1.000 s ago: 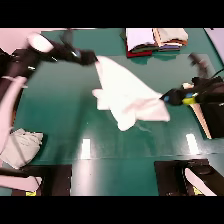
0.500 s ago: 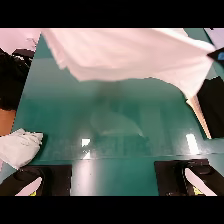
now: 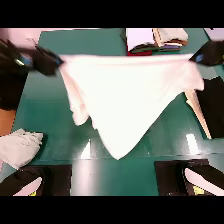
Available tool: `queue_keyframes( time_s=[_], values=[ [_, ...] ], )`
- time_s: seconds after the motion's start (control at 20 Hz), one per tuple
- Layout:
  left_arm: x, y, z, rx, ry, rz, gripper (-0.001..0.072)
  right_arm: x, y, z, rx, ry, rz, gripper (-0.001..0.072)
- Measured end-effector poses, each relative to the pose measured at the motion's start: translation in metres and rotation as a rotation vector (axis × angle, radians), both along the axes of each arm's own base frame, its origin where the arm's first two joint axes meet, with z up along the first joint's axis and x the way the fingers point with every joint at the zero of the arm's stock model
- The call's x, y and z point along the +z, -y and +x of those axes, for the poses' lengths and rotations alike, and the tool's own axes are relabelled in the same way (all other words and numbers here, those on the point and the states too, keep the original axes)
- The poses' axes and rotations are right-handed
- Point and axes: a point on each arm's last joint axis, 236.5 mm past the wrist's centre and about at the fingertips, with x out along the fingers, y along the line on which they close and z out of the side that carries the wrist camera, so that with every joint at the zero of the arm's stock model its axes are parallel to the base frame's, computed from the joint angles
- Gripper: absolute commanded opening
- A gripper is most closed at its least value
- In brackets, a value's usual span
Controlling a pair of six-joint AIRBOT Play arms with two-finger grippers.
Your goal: Fold the shirts.
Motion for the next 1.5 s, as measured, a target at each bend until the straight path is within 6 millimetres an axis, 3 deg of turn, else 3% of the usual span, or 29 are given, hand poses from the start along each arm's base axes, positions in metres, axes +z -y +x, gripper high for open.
queue_keyframes(
  time_s=[0.15, 0.25, 0.3, 0.35, 0.4, 0.45, 0.6, 0.7, 0.85, 1.0, 1.15, 1.3, 1.45, 1.5],
  values=[
    [-0.089, -0.002, -0.013, -0.023, -0.191, 0.067, 0.0024, -0.064, 0.003, -0.001, -0.025, -0.124, -0.002, 0.0015],
    [-0.129, 0.000, -0.032, -0.064, -0.294, 0.082, 0.0026, -0.099, 0.007, -0.010, -0.048, -0.190, -0.004, 0.0015],
    [-0.142, 0.003, -0.042, -0.092, -0.336, 0.081, 0.0095, -0.111, 0.010, -0.014, -0.058, -0.210, -0.004, 0.0015],
    [-0.150, 0.007, -0.051, -0.118, -0.368, 0.074, 0.0358, -0.122, 0.012, -0.020, -0.067, -0.232, -0.003, 0.0015],
    [-0.156, 0.010, -0.058, -0.137, -0.391, 0.066, 0.0564, -0.131, 0.015, -0.024, -0.079, -0.245, -0.006, 0.0015],
    [-0.158, 0.013, -0.062, -0.151, -0.408, 0.051, 0.0591, -0.137, 0.019, -0.027, -0.092, -0.252, -0.012, 0.0015],
    [-0.151, 0.019, -0.062, -0.165, -0.400, 0.015, 0.0592, -0.146, 0.021, -0.032, -0.109, -0.262, 0.001, 0.0015],
    [-0.136, 0.012, -0.042, -0.113, -0.341, -0.017, 0.0591, -0.149, 0.022, -0.034, -0.113, -0.263, 0.006, 0.0015],
    [-0.129, -0.018, 0.002, 0.047, -0.290, -0.073, 0.0592, -0.150, 0.022, -0.034, -0.116, -0.261, 0.009, 0.0015],
    [-0.163, -0.046, 0.030, 0.145, -0.370, -0.085, 0.0592, -0.151, 0.021, -0.035, -0.116, -0.262, 0.010, 0.0015],
    [-0.216, -0.052, 0.032, 0.118, -0.508, -0.056, 0.0592, -0.151, 0.021, -0.034, -0.117, -0.259, 0.011, 0.0015],
    [-0.261, -0.050, 0.033, 0.105, -0.620, -0.065, 0.0591, -0.151, 0.021, -0.034, -0.117, -0.257, 0.012, 0.0015],
    [-0.285, -0.038, 0.035, 0.082, -0.661, -0.079, 0.0590, -0.151, 0.021, -0.034, -0.118, -0.257, 0.013, 0.0015],
    [-0.289, -0.033, 0.036, 0.074, -0.658, -0.079, 0.0522, -0.151, 0.021, -0.034, -0.119, -0.258, 0.013, 0.0015]
  ],
)
